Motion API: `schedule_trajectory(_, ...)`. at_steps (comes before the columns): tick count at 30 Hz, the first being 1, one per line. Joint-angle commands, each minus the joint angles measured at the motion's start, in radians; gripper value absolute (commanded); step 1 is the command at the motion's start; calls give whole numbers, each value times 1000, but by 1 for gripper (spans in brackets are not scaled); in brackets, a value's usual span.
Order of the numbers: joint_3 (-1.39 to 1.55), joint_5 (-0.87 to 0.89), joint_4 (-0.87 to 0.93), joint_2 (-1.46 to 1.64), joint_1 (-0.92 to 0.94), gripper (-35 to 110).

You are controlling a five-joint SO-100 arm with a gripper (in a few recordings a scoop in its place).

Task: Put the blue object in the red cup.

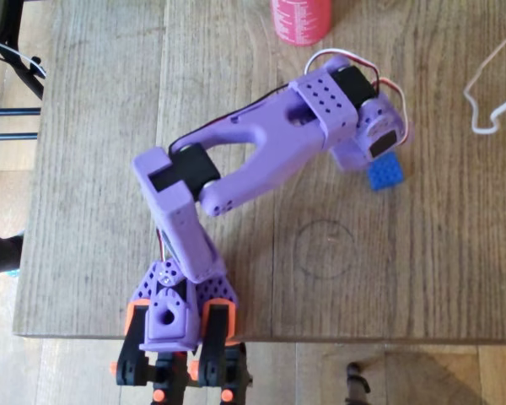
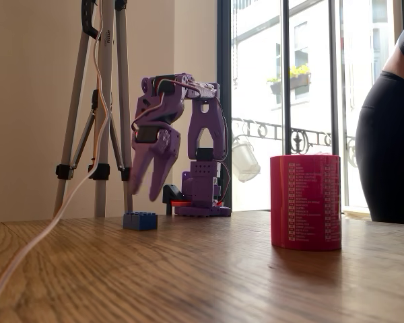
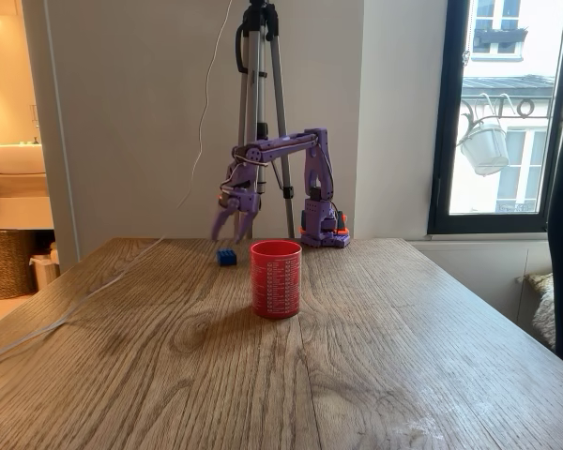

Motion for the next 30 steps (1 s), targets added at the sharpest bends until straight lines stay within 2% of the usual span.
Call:
schedule_trajectory(1, -43, 20, 21, 12, -5, 45)
schedule_trajectory(16, -55, 35, -15, -141, -2, 42)
schedule_trajectory(25, -84, -29, -67, -163, 32, 35)
schedule_trajectory(26, -84, -44, -71, -163, 35, 33)
schedule_trajectory(27, -86, -72, -72, -166, 37, 23)
schedule_trajectory(28, -91, -87, -72, -166, 37, 1)
schedule_trajectory(30, -94, -78, -58, -167, 44, 1)
